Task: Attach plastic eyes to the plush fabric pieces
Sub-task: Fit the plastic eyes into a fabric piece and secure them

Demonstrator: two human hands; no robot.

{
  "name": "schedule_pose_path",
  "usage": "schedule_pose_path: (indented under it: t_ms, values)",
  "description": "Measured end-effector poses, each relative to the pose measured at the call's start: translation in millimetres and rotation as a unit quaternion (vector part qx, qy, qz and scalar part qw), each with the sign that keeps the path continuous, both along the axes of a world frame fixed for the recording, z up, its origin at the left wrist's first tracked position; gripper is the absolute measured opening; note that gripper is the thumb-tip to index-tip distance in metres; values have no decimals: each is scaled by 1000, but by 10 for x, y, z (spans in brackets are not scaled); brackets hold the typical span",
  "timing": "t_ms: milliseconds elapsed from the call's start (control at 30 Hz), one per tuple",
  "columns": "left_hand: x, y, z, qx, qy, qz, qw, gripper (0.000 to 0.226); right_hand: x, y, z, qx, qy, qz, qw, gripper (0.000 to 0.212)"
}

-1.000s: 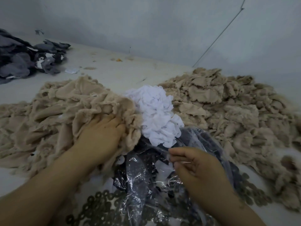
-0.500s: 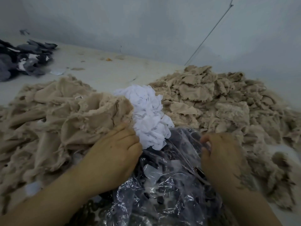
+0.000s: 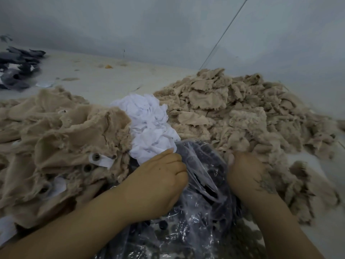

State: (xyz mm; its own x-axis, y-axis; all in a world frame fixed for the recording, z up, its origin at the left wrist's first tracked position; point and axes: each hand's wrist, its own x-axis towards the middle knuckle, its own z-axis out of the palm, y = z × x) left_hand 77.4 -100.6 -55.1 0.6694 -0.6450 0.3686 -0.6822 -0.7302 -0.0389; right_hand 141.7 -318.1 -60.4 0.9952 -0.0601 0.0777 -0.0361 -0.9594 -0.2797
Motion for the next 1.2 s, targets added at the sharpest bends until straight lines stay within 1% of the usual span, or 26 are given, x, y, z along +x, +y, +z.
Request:
schedule_pose_path:
  t_ms: [67,167,267,300,333,367,400,467,533,600,667,733,800,867,933,967,1000,1033,1067,1100,1133,1167,1200]
  values:
    - [37,2,-6,6,9,-4,1000,10,-44,44,17,49,-89,33,994,16]
    - [13,-6,-19,23,29,20,999,8,-206,227,114,91,-216,137,962,23]
    - [-53,41,-18,-12,32,31,999,9,-352,361,215,144,-243,213,936,26]
    - [-73,62,-20,-51,45,43,997,11,-402,389,261,155,-252,227,928,30]
    - [-100,79,-7,-109,71,62,990,13,-462,422,302,170,-258,241,920,35]
    - [-134,89,19,-181,105,87,974,14,-529,457,338,197,-245,258,913,41]
    - [-168,108,33,-257,140,107,950,13,-604,504,368,237,-209,271,909,47]
    - [-223,152,36,-388,193,124,893,27,-719,601,400,318,-115,282,898,55]
    - [-276,187,50,-478,268,112,829,38,-766,669,398,355,-69,272,892,51]
    - [-311,227,39,-561,325,83,757,34,-750,688,390,377,-59,249,890,39]
    - [-340,261,33,-636,327,85,694,18,-715,687,379,384,-49,235,892,24]
    - [-348,288,25,-682,318,107,649,3,-693,694,348,368,-49,231,899,16]
    - [-354,294,8,-703,316,125,624,10,-679,709,318,304,-74,219,924,15]
    - [-366,297,2,-714,307,135,614,22,-669,708,273,255,-84,197,943,32]
    - [-392,308,5,-722,291,150,609,30,-669,700,246,259,-68,187,945,40]
    - [-412,311,12,-722,290,154,608,29,-668,693,232,264,-55,186,945,42]
    - [-432,323,10,-719,298,149,610,23,-665,693,220,272,-43,189,943,45]
    - [-452,327,17,-712,325,135,608,15,-666,699,209,286,-28,194,938,46]
    - [-474,338,15,-698,357,122,608,21,-674,714,208,312,-7,202,929,45]
    - [-500,346,10,-678,388,116,613,36,-688,731,208,345,20,211,914,43]
    - [-517,349,-4,-655,414,109,623,45,-706,750,210,378,47,219,899,40]
    - [-532,342,-10,-640,426,103,631,43,-731,765,219,401,64,224,886,36]
    - [-545,338,-9,-638,426,99,634,31,-752,777,223,413,68,226,879,33]
